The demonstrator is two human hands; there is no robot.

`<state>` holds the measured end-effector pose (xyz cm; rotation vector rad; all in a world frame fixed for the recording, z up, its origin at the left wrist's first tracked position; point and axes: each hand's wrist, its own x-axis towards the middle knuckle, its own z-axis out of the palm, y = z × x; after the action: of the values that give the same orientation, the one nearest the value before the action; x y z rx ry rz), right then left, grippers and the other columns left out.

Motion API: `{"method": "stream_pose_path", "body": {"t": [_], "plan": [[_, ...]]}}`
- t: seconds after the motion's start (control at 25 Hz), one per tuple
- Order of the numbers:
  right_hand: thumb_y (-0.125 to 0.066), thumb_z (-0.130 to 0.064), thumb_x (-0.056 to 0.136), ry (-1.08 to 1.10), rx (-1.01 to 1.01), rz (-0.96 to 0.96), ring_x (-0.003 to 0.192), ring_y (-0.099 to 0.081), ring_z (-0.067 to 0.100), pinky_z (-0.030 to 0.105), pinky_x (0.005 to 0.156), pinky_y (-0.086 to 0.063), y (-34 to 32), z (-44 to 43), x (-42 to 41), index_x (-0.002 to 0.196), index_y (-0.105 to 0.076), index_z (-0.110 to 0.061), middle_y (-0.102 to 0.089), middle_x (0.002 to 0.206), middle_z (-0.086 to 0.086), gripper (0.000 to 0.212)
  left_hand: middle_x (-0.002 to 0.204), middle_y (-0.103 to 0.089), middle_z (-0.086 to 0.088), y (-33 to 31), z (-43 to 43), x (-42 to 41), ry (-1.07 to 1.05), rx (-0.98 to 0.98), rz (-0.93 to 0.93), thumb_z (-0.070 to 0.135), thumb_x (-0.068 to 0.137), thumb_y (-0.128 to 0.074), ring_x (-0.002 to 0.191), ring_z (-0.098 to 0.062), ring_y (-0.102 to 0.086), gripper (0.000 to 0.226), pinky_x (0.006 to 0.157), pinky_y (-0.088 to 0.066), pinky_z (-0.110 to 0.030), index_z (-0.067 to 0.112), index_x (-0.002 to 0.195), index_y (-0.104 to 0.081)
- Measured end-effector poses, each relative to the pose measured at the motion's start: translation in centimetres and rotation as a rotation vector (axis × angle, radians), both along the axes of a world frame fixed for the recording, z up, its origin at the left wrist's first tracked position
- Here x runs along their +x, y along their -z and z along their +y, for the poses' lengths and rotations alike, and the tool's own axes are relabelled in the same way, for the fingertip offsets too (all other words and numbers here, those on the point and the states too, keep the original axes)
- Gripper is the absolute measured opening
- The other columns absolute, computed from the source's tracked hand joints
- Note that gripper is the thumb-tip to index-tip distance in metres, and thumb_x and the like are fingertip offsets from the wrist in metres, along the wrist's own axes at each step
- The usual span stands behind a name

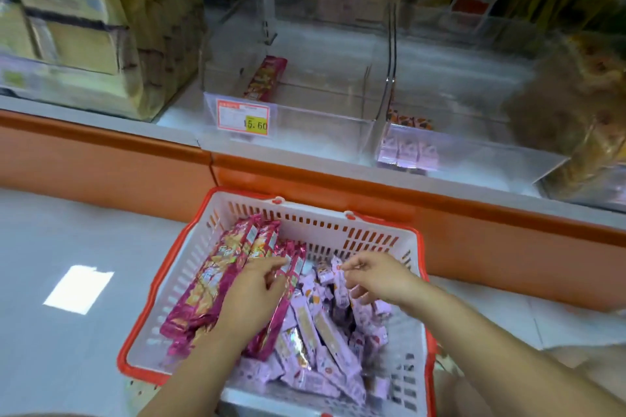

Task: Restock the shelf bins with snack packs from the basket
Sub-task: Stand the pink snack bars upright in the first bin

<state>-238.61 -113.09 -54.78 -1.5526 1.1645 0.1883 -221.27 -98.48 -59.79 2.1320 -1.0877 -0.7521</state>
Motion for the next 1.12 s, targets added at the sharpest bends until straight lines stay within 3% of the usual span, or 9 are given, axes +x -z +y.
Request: {"method": "stream_pose_path", "body": {"t": [0.16, 0.28, 0.44, 0.56, 0.72, 0.8, 0.92, 1.04, 1.12], "plan": [[-0.058, -0.015, 0.091, 0.118, 0.181, -0.071, 0.068, -0.064, 0.014, 0.031, 0.065, -0.054, 6.1, 4.0, 3.9, 0.125, -0.055, -0.012, -0.063, 0.099, 0.004, 0.035, 0.118, -0.064, -0.001, 0.3, 2.8, 2.3, -0.151, -0.051, -0.301, 0.019, 0.085, -0.066, 0.108, -0.021, -0.057, 0.037, 0.094, -0.045, -0.034, 0.021, 0.122, -0.063], [-0.059, -0.018, 0.090, 0.161, 0.188, -0.126, 0.079, -0.067, 0.021, 0.038, 0.074, -0.059, 7.7, 6.1, 7.1, 0.122, -0.058, -0.015, -0.068, 0.103, 0.011, 0.032, 0.119, -0.062, -0.005, 0.9, 4.5, 4.4, -0.201, 0.093, -0.487, 0.033, 0.080, -0.071, 0.111, -0.027, -0.053, 0.050, 0.096, -0.043, -0.040, 0.019, 0.126, -0.059], [-0.056, -0.014, 0.094, 0.170, 0.202, -0.180, 0.075, -0.064, 0.019, 0.030, 0.067, -0.057, 7.0, 6.6, 9.8, 0.123, -0.055, -0.014, -0.067, 0.097, 0.010, 0.029, 0.127, -0.061, -0.002, 1.4, 5.4, 4.8, -0.182, 0.234, -0.394, 0.041, 0.087, -0.062, 0.115, -0.023, -0.055, 0.050, 0.098, -0.042, -0.035, 0.023, 0.133, -0.053], [-0.056, -0.016, 0.095, 0.213, 0.233, -0.221, 0.069, -0.063, 0.017, 0.026, 0.061, -0.054, 6.0, 6.6, 10.3, 0.123, -0.056, -0.012, -0.066, 0.096, 0.012, 0.028, 0.130, -0.060, 0.003, 1.0, 5.3, 4.4, -0.266, 0.120, -0.209, 0.028, 0.083, -0.069, 0.119, -0.017, -0.055, 0.050, 0.099, -0.042, -0.030, 0.027, 0.131, -0.054], [-0.065, -0.028, 0.090, 0.314, 0.348, -0.373, 0.079, -0.069, 0.021, 0.035, 0.076, -0.059, 4.9, 7.1, 10.5, 0.122, -0.054, -0.019, -0.070, 0.103, 0.012, 0.036, 0.121, -0.058, 0.015, -0.4, 5.7, 3.0, -0.333, -0.091, 0.135, 0.015, 0.081, -0.071, 0.107, 0.005, -0.053, 0.059, 0.085, -0.043, -0.013, 0.043, 0.126, -0.045], [-0.066, -0.022, 0.088, 0.388, 0.429, -0.486, 0.083, -0.071, 0.021, 0.040, 0.081, -0.058, 3.7, 7.1, 10.6, 0.117, -0.057, -0.015, -0.072, 0.102, 0.014, 0.031, 0.116, -0.055, 0.023, -1.3, 5.9, 2.0, -0.263, -0.159, 0.162, 0.015, 0.079, -0.074, 0.108, 0.006, -0.052, 0.064, 0.087, -0.042, -0.013, 0.052, 0.122, -0.043], [-0.060, -0.011, 0.092, 0.397, 0.430, -0.586, 0.080, -0.068, 0.013, 0.032, 0.072, -0.056, 1.5, 7.2, 10.2, 0.104, -0.061, -0.017, -0.072, 0.098, 0.006, 0.014, 0.119, -0.053, 0.027, -2.0, 6.5, 1.4, -0.220, -0.193, 0.174, 0.025, 0.075, -0.079, 0.111, 0.006, -0.051, 0.070, 0.093, -0.041, -0.017, 0.053, 0.127, -0.042], [-0.054, -0.008, 0.094, 0.368, 0.401, -0.652, 0.084, -0.070, 0.012, 0.028, 0.070, -0.055, 0.4, 6.8, 9.2, 0.110, -0.060, -0.014, -0.072, 0.094, 0.000, 0.017, 0.125, -0.053, 0.026, -3.6, 7.3, 1.5, -0.179, -0.151, 0.274, 0.035, 0.076, -0.078, 0.112, 0.009, -0.052, 0.057, 0.096, -0.043, -0.017, 0.054, 0.122, -0.049], [-0.054, -0.008, 0.095, 0.371, 0.378, -0.687, 0.091, -0.069, 0.015, 0.032, 0.076, -0.056, -0.5, 6.4, 8.7, 0.113, -0.059, -0.012, -0.072, 0.098, 0.001, 0.020, 0.123, -0.055, 0.024, -4.9, 7.6, 1.5, -0.167, -0.140, 0.321, 0.031, 0.080, -0.075, 0.108, 0.013, -0.054, 0.050, 0.097, -0.044, -0.016, 0.046, 0.123, -0.053]]}}
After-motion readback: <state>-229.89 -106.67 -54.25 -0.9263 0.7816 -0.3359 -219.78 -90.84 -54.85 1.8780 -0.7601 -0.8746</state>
